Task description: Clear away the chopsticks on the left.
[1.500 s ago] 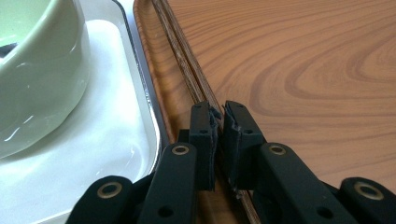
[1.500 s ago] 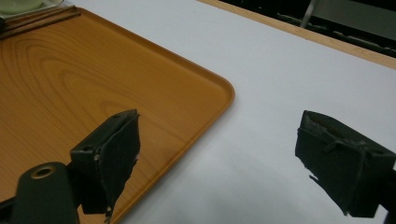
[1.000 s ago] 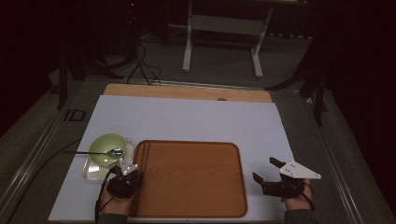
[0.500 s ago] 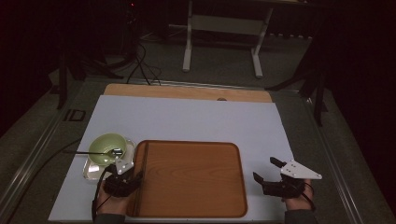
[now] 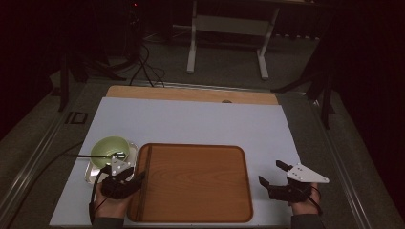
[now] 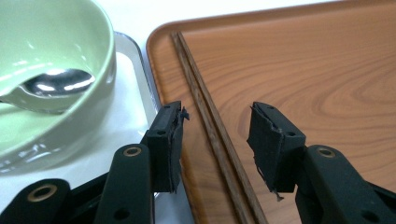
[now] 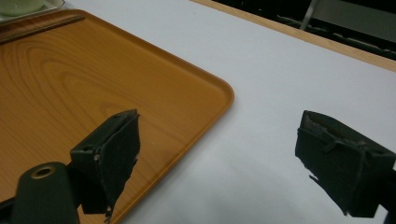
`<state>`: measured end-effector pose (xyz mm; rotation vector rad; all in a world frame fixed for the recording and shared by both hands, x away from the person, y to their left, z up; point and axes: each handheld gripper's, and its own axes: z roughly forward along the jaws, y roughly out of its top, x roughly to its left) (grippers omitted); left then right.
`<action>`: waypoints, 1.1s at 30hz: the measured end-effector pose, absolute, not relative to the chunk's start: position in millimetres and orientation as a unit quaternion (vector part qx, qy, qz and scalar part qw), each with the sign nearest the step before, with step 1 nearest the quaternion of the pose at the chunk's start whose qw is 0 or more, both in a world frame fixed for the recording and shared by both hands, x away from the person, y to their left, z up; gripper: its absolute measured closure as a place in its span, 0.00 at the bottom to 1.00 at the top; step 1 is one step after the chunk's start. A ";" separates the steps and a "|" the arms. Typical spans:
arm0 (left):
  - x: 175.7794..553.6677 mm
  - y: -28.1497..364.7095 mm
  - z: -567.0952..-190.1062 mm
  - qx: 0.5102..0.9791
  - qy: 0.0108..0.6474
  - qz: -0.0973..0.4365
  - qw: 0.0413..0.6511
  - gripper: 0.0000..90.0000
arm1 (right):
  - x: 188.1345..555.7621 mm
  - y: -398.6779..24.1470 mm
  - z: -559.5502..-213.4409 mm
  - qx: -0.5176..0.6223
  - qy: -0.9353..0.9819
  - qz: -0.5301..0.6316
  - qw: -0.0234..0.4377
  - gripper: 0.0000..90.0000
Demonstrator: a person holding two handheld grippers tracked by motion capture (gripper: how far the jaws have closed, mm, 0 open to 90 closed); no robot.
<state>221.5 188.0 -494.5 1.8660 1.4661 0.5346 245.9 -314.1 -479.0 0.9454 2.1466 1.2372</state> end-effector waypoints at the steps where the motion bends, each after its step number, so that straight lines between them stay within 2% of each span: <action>1: 221.5 188.0 -494.5 0.719 0.565 0.206 0.347 0.60 | 245.9 -314.1 -479.0 0.346 0.785 0.453 0.242 0.15; 17: 222.3 201.4 -478.5 0.703 0.566 0.214 0.374 0.55 | 246.6 -314.1 -479.3 0.344 0.787 0.451 0.242 0.15; 33: 218.7 223.6 -465.2 0.687 0.562 0.235 0.395 0.54 | 246.7 -314.1 -478.9 0.343 0.787 0.451 0.243 0.15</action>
